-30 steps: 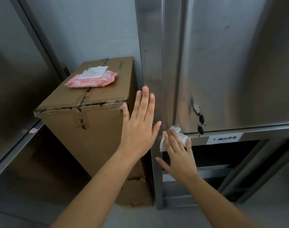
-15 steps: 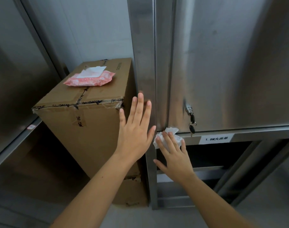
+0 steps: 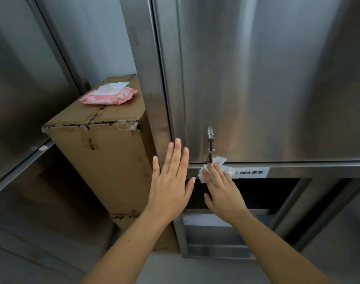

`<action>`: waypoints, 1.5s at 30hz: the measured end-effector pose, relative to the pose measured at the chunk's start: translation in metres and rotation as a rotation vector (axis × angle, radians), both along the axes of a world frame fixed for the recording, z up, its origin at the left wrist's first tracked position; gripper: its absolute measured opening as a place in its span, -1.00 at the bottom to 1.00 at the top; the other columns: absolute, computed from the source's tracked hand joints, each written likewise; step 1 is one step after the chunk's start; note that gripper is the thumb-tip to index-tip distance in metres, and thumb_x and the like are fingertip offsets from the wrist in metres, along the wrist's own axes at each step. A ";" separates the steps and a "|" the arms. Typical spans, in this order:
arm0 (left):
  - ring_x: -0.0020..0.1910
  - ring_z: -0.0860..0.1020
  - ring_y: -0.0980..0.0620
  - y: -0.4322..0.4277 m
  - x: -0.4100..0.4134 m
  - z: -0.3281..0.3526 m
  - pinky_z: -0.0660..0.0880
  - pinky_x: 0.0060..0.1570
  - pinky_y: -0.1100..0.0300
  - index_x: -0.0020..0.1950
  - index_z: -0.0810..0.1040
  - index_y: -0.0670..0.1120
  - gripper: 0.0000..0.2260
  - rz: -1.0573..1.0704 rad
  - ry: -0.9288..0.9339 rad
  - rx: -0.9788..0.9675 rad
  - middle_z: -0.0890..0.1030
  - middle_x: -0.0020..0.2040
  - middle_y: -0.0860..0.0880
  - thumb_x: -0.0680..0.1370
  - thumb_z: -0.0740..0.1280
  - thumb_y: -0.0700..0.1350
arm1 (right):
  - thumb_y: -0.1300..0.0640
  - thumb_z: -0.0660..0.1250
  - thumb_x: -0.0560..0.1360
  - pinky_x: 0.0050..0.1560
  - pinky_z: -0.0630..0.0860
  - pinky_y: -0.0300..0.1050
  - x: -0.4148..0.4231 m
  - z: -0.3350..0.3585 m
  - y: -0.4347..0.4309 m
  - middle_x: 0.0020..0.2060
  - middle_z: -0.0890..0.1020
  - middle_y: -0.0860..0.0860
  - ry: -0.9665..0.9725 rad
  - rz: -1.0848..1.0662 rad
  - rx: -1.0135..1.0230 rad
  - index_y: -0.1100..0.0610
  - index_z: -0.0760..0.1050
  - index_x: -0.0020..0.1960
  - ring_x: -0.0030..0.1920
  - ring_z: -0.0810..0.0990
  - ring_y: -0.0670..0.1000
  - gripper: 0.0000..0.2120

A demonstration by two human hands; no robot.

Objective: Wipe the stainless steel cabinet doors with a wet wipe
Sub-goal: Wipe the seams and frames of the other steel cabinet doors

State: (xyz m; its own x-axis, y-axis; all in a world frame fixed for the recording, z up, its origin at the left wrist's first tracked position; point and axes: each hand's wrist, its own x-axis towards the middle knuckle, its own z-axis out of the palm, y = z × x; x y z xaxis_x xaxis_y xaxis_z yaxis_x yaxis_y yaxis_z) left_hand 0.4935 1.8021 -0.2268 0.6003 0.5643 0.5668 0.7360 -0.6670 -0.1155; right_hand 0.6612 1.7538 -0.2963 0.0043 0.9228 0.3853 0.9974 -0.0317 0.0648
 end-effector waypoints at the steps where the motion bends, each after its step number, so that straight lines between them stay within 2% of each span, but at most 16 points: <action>1: 0.52 0.02 -0.11 -0.006 0.004 -0.001 -0.02 0.31 -0.26 0.52 0.09 -0.17 -0.42 0.004 0.002 -0.007 0.05 0.54 -0.18 0.57 0.06 0.08 | -0.01 0.50 0.31 0.30 0.25 0.11 0.006 0.002 -0.003 0.34 0.43 0.23 -0.008 0.003 -0.002 0.30 0.40 0.35 0.36 0.38 0.19 -0.28; 7: 0.50 0.06 -0.09 -0.037 0.028 -0.004 0.04 0.31 -0.25 0.51 0.16 -0.18 -0.44 0.005 0.001 -0.011 0.10 0.53 -0.18 0.57 0.05 0.07 | 0.03 0.51 0.30 0.29 0.28 0.07 0.039 0.004 -0.026 0.32 0.44 0.25 0.014 -0.008 0.006 0.35 0.38 0.34 0.34 0.41 0.20 -0.27; 17: 0.51 0.05 -0.09 -0.073 0.080 -0.038 0.05 0.31 -0.24 0.51 0.08 -0.16 -0.42 -0.140 0.031 -0.096 0.08 0.54 -0.17 0.56 0.06 0.08 | 0.06 0.49 0.33 0.28 0.24 0.13 0.084 0.007 -0.064 0.34 0.39 0.29 0.070 -0.068 0.054 0.36 0.32 0.37 0.36 0.37 0.23 -0.27; 18: 0.51 0.06 -0.08 -0.073 0.086 -0.041 0.05 0.31 -0.24 0.51 0.08 -0.16 -0.42 -0.156 0.038 -0.108 0.07 0.54 -0.17 0.56 0.06 0.08 | 0.05 0.45 0.37 0.29 0.23 0.14 0.090 0.006 -0.067 0.35 0.38 0.30 0.068 -0.088 0.055 0.36 0.30 0.38 0.37 0.36 0.23 -0.29; 21: 0.51 0.07 -0.07 -0.067 0.104 -0.043 0.07 0.31 -0.21 0.51 0.10 -0.17 -0.42 -0.216 0.039 -0.147 0.10 0.54 -0.17 0.56 0.06 0.08 | -0.01 0.16 0.46 0.32 0.22 0.12 0.106 0.007 -0.079 0.36 0.36 0.29 0.090 -0.161 0.069 0.34 0.24 0.40 0.39 0.30 0.20 -0.38; 23: 0.50 0.07 -0.07 -0.064 0.117 -0.044 0.08 0.32 -0.20 0.50 0.12 -0.18 -0.43 -0.253 0.041 -0.149 0.12 0.53 -0.17 0.56 0.05 0.08 | -0.03 0.09 0.46 0.32 0.22 0.14 0.114 0.007 -0.087 0.37 0.36 0.29 0.095 -0.200 0.078 0.33 0.21 0.40 0.40 0.27 0.19 -0.38; 29: 0.51 0.07 -0.08 -0.059 0.146 -0.059 0.09 0.30 -0.21 0.50 0.11 -0.19 -0.43 -0.367 0.045 -0.148 0.11 0.53 -0.16 0.57 0.05 0.08 | -0.05 0.08 0.48 0.31 0.23 0.16 0.129 -0.001 -0.114 0.36 0.37 0.28 0.111 -0.353 0.097 0.31 0.18 0.41 0.39 0.31 0.23 -0.38; 33: 0.49 0.10 -0.08 -0.062 0.160 -0.065 0.14 0.29 -0.21 0.49 0.14 -0.20 -0.43 -0.408 0.035 -0.174 0.16 0.51 -0.18 0.55 0.06 0.07 | -0.04 0.11 0.47 0.30 0.21 0.16 0.143 -0.007 -0.130 0.35 0.38 0.29 0.132 -0.399 0.074 0.34 0.25 0.39 0.37 0.34 0.24 -0.38; 36: 0.48 0.11 -0.07 -0.065 0.174 -0.065 0.15 0.29 -0.20 0.48 0.15 -0.19 -0.43 -0.420 0.051 -0.174 0.18 0.51 -0.18 0.54 0.06 0.07 | -0.03 0.12 0.47 0.29 0.25 0.15 0.157 -0.009 -0.140 0.35 0.35 0.27 0.141 -0.424 0.091 0.35 0.28 0.38 0.40 0.27 0.21 -0.39; 40: 0.48 0.12 -0.07 -0.070 0.195 -0.065 0.16 0.28 -0.20 0.48 0.14 -0.19 -0.43 -0.416 0.072 -0.169 0.20 0.51 -0.18 0.55 0.05 0.08 | -0.03 0.12 0.47 0.28 0.24 0.16 0.176 -0.014 -0.151 0.35 0.36 0.28 0.151 -0.432 0.110 0.35 0.28 0.39 0.41 0.20 0.17 -0.39; 45: 0.48 0.11 -0.06 -0.081 0.226 -0.064 0.16 0.27 -0.20 0.47 0.16 -0.20 -0.43 -0.339 0.090 -0.141 0.20 0.50 -0.18 0.54 0.05 0.07 | -0.03 0.12 0.48 0.29 0.30 0.18 0.211 -0.025 -0.161 0.39 0.23 0.22 0.169 -0.365 0.084 0.35 0.27 0.40 0.43 0.18 0.18 -0.38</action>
